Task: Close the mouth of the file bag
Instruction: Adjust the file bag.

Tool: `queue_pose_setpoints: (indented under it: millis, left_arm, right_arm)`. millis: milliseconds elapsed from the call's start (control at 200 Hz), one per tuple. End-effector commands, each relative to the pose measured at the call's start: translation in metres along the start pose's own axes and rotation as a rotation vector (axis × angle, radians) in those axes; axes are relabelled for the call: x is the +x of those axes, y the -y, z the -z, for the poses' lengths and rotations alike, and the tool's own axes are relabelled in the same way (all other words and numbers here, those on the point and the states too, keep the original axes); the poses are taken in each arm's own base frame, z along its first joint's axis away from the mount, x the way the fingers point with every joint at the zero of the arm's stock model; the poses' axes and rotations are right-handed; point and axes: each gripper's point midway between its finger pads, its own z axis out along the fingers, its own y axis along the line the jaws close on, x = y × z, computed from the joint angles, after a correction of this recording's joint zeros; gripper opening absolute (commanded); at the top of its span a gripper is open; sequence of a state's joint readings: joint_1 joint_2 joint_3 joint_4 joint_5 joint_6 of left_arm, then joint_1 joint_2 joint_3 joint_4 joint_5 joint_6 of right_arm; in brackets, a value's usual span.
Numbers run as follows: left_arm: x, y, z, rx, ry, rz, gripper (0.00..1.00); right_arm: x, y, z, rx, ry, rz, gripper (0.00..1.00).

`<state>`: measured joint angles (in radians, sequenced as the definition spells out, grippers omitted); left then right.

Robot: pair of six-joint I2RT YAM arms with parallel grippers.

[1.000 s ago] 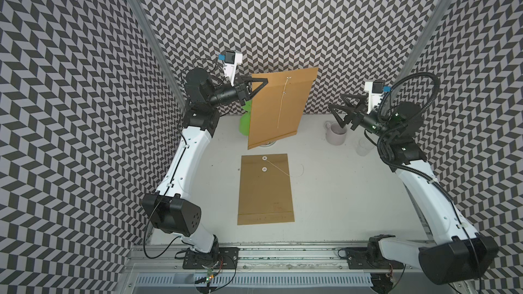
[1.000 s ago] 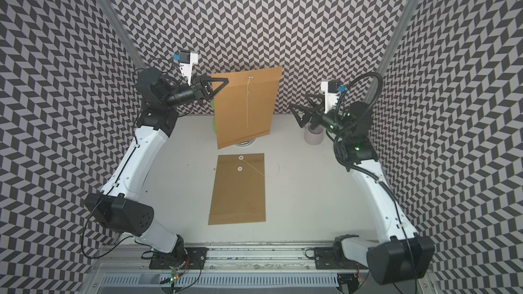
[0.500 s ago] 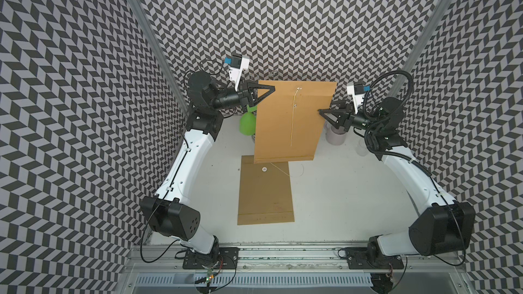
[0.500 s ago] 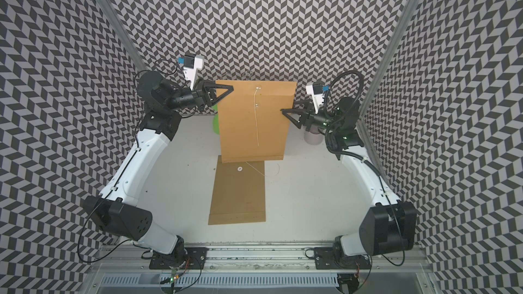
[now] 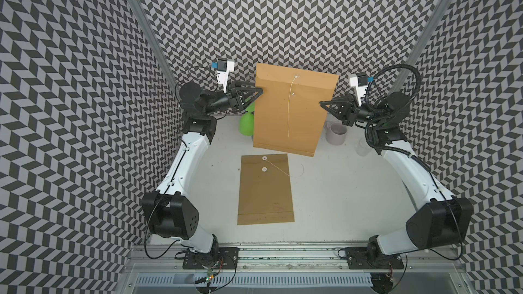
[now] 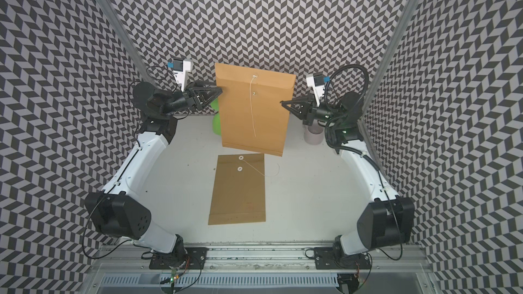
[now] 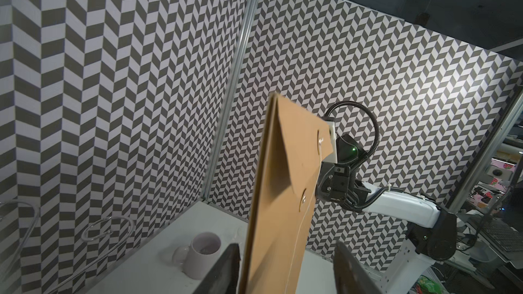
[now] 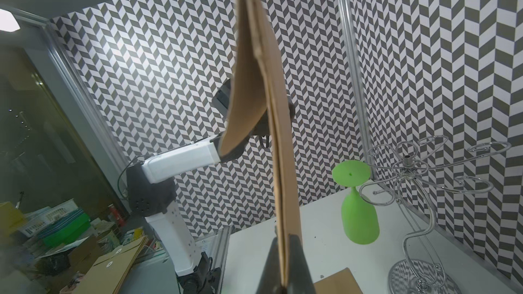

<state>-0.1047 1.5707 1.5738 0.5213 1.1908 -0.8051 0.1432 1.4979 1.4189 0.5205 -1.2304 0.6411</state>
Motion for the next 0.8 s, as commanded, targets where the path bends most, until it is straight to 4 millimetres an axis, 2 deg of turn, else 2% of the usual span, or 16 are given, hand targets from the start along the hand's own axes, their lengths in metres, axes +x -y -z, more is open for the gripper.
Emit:
queue_pose_setpoints:
  millis: [0,135,351,531,621,726,796]
  left_arm:
    - [-0.002,0.027,-0.001,0.074,-0.012,-0.091,0.55]
    - [0.013,0.029,-0.012,0.117,-0.040,-0.085,0.51]
    - [0.029,0.047,-0.029,0.210,-0.090,-0.084,0.33]
    - [0.042,0.054,-0.028,0.211,-0.115,-0.076,0.31]
    - [0.042,0.055,-0.031,0.204,-0.118,-0.082,0.28]
    - [0.036,0.052,-0.032,0.175,-0.095,-0.069,0.15]
    - [0.027,0.044,-0.029,0.126,-0.061,-0.041,0.06]
  right_arm:
    - [-0.011,-0.013,-0.003,-0.053,0.001,0.011,0.00]
    - [-0.007,-0.012,-0.003,-0.068,-0.022,-0.020,0.00]
    - [-0.006,-0.005,-0.005,-0.054,-0.026,-0.047,0.00]
    - [-0.009,-0.010,-0.005,-0.069,-0.026,-0.054,0.00]
    - [-0.008,-0.014,-0.005,-0.080,-0.031,-0.059,0.00]
    - [-0.006,-0.018,-0.004,-0.078,-0.029,-0.060,0.00]
    - [-0.006,-0.017,-0.003,-0.047,-0.021,-0.053,0.06]
